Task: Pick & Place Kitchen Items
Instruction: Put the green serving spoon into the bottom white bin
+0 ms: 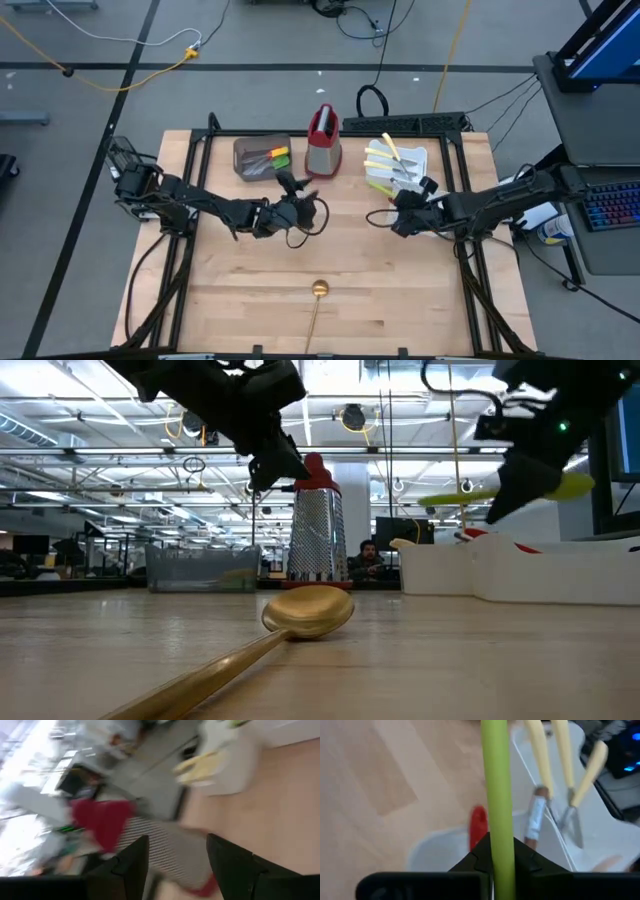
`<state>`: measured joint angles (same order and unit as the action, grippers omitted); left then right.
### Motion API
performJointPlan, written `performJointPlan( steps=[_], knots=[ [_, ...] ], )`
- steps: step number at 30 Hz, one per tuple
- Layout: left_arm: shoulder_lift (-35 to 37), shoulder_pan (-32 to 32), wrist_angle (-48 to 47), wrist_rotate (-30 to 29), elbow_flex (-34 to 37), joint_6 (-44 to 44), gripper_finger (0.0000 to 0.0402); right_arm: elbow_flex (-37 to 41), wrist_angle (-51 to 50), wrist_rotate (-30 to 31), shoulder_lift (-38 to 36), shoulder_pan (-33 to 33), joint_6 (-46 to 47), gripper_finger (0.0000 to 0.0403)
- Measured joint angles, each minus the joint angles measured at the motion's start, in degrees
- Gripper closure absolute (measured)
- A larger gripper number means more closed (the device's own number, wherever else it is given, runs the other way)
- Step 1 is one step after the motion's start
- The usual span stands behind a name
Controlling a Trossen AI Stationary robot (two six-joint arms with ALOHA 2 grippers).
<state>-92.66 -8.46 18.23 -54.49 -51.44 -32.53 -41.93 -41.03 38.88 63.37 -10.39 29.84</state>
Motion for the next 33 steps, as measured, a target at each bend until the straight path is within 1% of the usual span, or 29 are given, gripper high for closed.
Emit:
performJointPlan(
  steps=[1,4,6,8,11,16,22,25,27,33],
  knots=[
    [0.0,0.0,-1.4,3.5,0.0,2.0,0.0199,1.0,0.0,1.2,0.0,-0.3,1.1,0.0381],
    [1.0,-0.1,-5.5,18.3,0.1,8.9,0.0199,3.4,-0.1,4.9,0.0,-1.2,3.1,0.0377],
    [2.8,0.2,-8.0,27.3,0.0,12.4,0.0199,4.8,0.0,6.1,0.0,-1.6,3.2,0.0384],
    [5.3,0.9,-11.8,31.9,0.0,15.5,0.0199,6.0,0.0,6.1,0.0,-1.7,4.2,0.0388],
    [9.9,2.3,-16.5,33.8,0.0,18.9,0.0199,7.9,0.0,6.3,0.0,-1.7,6.3,0.0388],
    [18.3,3.8,-25.7,35.1,0.0,20.1,0.0199,11.7,1.1,11.0,0.0,-1.7,9.1,0.037],
    [28.4,4.1,-32.0,34.9,0.0,20.9,0.0199,15.8,6.0,13.4,-0.1,-1.8,5.9,0.0388],
    [32.1,4.1,-33.8,34.9,0.0,20.9,0.0199,16.1,7.0,13.4,-0.2,-1.8,5.2,0.0387],
    [34.0,4.1,-35.3,34.9,0.0,21.1,0.0199,16.1,7.0,13.0,-0.2,-1.7,5.1,0.0372],
    [36.3,4.1,-37.4,34.9,0.0,21.2,0.0199,16.2,7.1,11.9,-0.2,-1.7,5.1,0.0299]
  ],
)
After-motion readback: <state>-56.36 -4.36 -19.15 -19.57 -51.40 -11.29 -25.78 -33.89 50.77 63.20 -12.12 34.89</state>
